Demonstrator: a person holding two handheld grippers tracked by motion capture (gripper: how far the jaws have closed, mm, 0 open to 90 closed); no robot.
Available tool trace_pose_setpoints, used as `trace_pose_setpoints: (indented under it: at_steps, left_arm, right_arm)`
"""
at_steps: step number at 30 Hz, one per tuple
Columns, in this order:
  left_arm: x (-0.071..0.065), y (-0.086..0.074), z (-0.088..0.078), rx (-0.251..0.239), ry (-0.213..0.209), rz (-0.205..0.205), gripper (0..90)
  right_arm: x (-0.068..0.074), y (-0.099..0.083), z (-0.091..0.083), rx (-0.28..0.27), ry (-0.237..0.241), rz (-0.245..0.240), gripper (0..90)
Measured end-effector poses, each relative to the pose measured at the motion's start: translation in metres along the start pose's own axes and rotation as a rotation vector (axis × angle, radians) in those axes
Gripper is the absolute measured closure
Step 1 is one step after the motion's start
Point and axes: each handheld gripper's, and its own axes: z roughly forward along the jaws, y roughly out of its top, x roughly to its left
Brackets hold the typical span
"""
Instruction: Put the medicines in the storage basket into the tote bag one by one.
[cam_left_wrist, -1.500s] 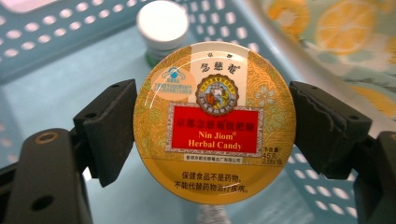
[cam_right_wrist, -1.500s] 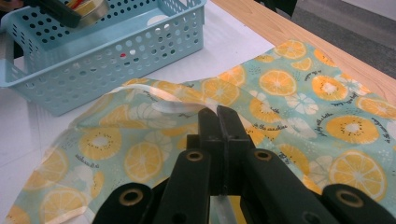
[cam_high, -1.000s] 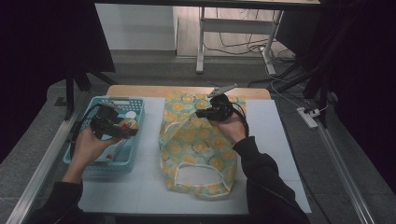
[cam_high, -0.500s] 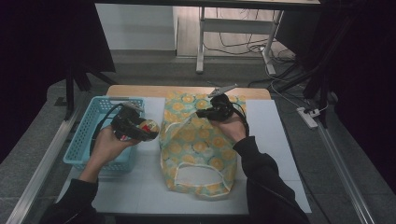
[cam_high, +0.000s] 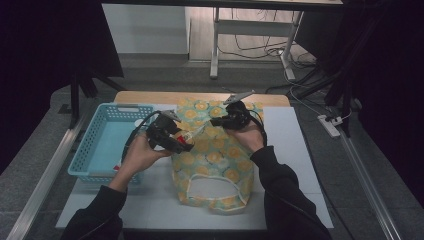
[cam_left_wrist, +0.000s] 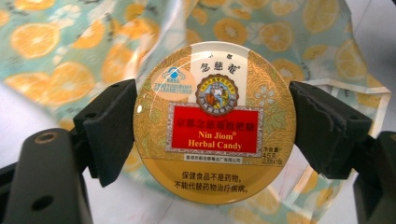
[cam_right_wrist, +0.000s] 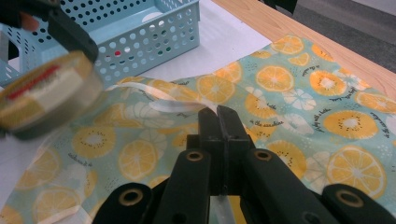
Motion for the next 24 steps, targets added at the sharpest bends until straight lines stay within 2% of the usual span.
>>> trace_pose_setpoints:
  at_steps: [12, 24]
  left_arm:
    - [-0.017, 0.023, 0.036, 0.015, -0.033, 0.052, 20.5]
    - [-0.021, 0.03, 0.075, 0.041, -0.032, 0.082, 20.4]
  right_arm:
    - [-0.002, -0.001, 0.003, 0.003, -0.003, 0.004, 90.0]
    - [-0.006, -0.002, 0.005, 0.005, -0.011, 0.006, 90.0]
